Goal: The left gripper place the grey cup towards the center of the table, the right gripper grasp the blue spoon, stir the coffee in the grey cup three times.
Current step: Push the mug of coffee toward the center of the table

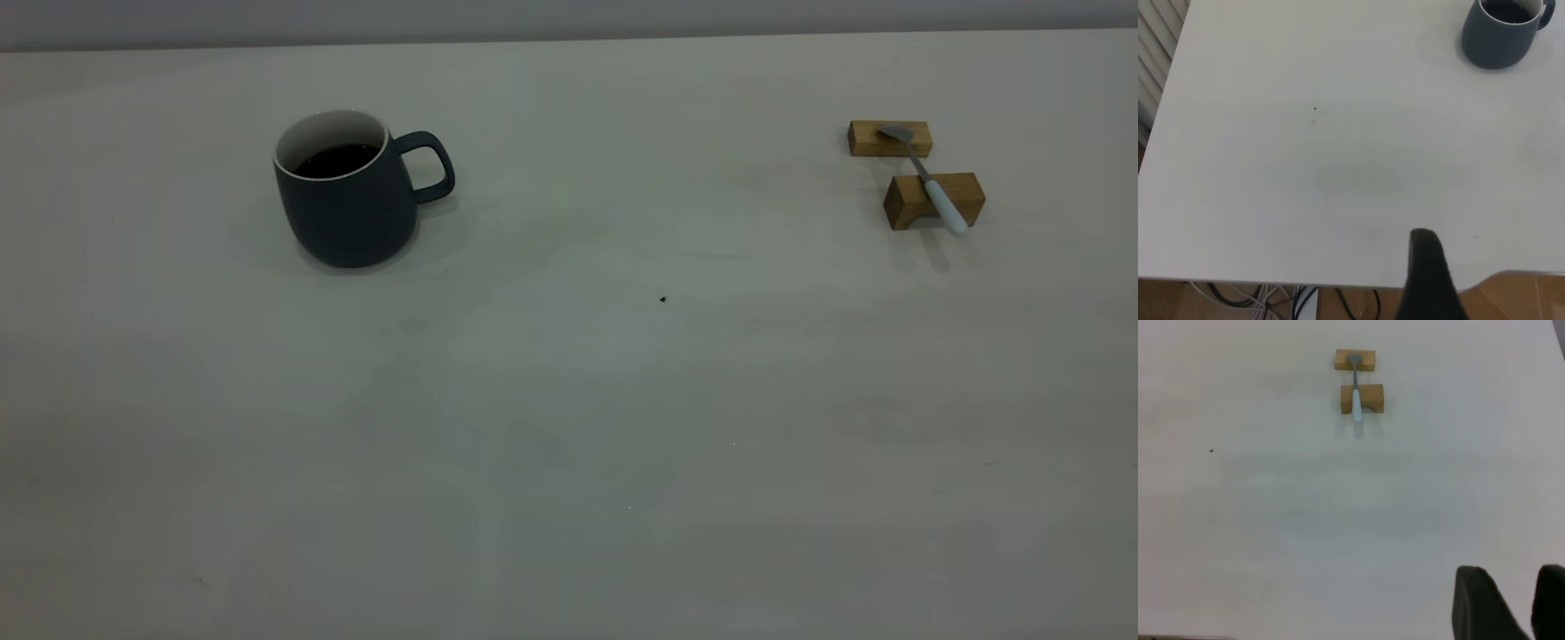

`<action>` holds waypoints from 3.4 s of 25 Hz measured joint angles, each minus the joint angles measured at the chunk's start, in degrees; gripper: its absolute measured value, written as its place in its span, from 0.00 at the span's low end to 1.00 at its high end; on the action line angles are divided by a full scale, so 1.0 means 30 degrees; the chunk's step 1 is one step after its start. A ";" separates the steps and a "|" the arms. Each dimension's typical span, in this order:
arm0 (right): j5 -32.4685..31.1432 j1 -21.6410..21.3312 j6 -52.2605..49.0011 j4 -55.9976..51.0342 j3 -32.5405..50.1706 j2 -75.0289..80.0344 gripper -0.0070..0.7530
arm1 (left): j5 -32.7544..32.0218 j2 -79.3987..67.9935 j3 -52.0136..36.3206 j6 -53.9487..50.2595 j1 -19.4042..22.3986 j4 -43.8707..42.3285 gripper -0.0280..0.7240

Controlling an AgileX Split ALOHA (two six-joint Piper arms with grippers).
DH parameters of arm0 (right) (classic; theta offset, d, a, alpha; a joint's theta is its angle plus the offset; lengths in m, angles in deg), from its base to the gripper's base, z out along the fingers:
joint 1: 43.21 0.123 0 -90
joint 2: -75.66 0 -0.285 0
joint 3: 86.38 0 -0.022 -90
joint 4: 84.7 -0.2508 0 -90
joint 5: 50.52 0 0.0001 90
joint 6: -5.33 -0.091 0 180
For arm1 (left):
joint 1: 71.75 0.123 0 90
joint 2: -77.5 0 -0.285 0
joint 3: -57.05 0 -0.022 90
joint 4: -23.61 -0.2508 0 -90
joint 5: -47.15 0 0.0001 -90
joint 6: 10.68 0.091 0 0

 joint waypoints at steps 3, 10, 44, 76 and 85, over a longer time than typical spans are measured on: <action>0.0000 0.0000 0.0000 0.0000 0.0000 0.0000 0.32 | 0.0000 0.0000 0.0000 0.0000 0.0000 0.0000 0.82; 0.0000 0.0000 0.0000 0.0000 0.0000 0.0000 0.32 | 0.0000 0.0000 0.0000 0.0000 0.0000 0.0000 0.82; 0.0000 0.0000 0.0000 0.0000 0.0000 0.0000 0.32 | 0.5699 -1.3671 0.1911 -0.0370 0.0000 0.0017 0.82; 0.0000 0.0000 0.0000 0.0000 0.0000 0.0000 0.32 | 1.0474 -4.4440 1.9817 3.1117 0.0000 0.9821 0.82; 0.0000 0.0000 0.0000 0.0000 0.0000 0.0000 0.32 | 0.9945 -4.6140 2.0940 3.7222 -0.0831 0.9821 0.82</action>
